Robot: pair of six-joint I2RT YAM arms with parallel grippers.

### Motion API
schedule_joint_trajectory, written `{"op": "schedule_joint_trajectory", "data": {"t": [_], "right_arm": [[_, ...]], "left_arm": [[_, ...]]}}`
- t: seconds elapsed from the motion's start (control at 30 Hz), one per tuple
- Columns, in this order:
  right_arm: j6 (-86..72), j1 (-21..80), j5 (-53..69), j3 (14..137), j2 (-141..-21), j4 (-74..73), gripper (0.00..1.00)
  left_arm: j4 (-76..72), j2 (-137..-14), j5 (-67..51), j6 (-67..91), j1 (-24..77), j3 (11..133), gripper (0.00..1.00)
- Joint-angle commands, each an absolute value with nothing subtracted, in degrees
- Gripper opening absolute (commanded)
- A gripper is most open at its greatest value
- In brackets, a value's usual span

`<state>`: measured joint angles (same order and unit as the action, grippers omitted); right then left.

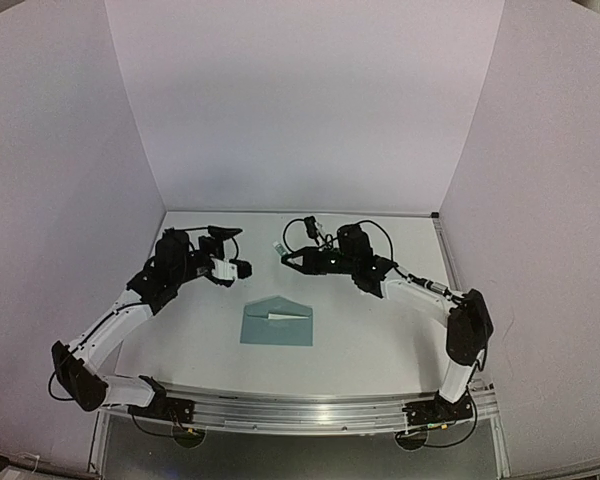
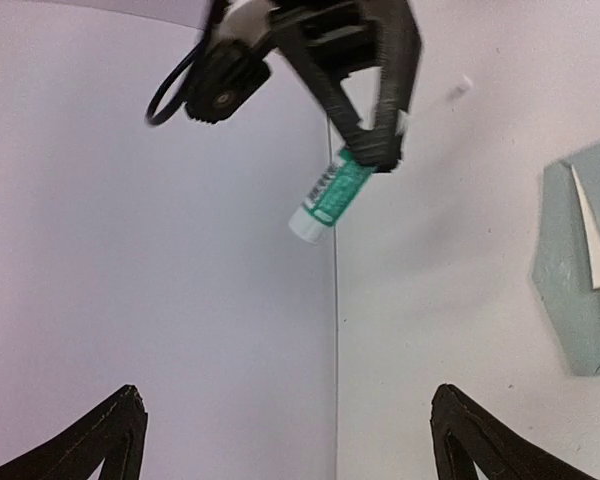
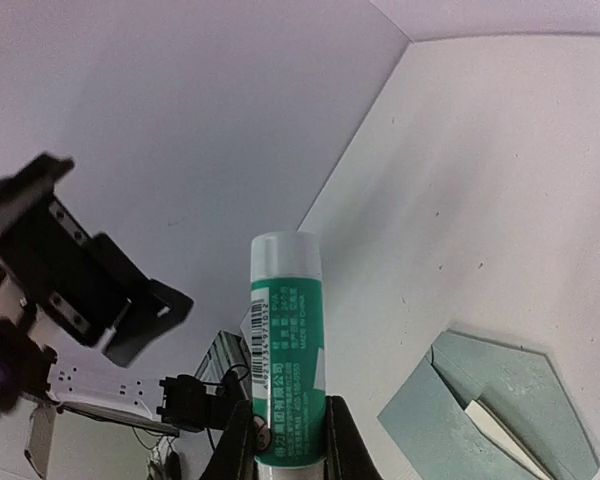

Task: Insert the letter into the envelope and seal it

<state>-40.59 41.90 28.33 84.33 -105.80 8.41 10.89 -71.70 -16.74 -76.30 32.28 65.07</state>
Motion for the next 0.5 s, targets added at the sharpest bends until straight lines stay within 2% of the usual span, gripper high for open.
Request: {"op": "schedule_joint_trajectory", "data": {"t": [0.0,0.1,0.23,0.37,0.47], "right_arm": [[-23.84,44.13,23.69,80.05,-97.1,19.86,0.0],[-16.39,47.11,21.0,77.06,-95.42,29.65,0.0],[-10.61,49.94,19.53,77.92,-96.75,37.13,0.0],[-7.53,51.42,20.5,80.81,-99.63,40.62,0.0],[-6.3,51.76,21.2,82.65,-100.9,40.76,0.0]], "left_arm": [[36.34,-76.48,-25.8,-38.37,28.59,79.72,0.94],[32.56,-77.0,-40.28,-20.83,23.74,81.66,0.92],[15.33,-75.7,-54.38,2.73,21.87,78.95,0.92],[-17.97,-73.09,-58.85,24.71,21.88,69.83,0.89],[-24.99,-73.75,-60.73,28.97,22.37,68.98,0.87]]}}
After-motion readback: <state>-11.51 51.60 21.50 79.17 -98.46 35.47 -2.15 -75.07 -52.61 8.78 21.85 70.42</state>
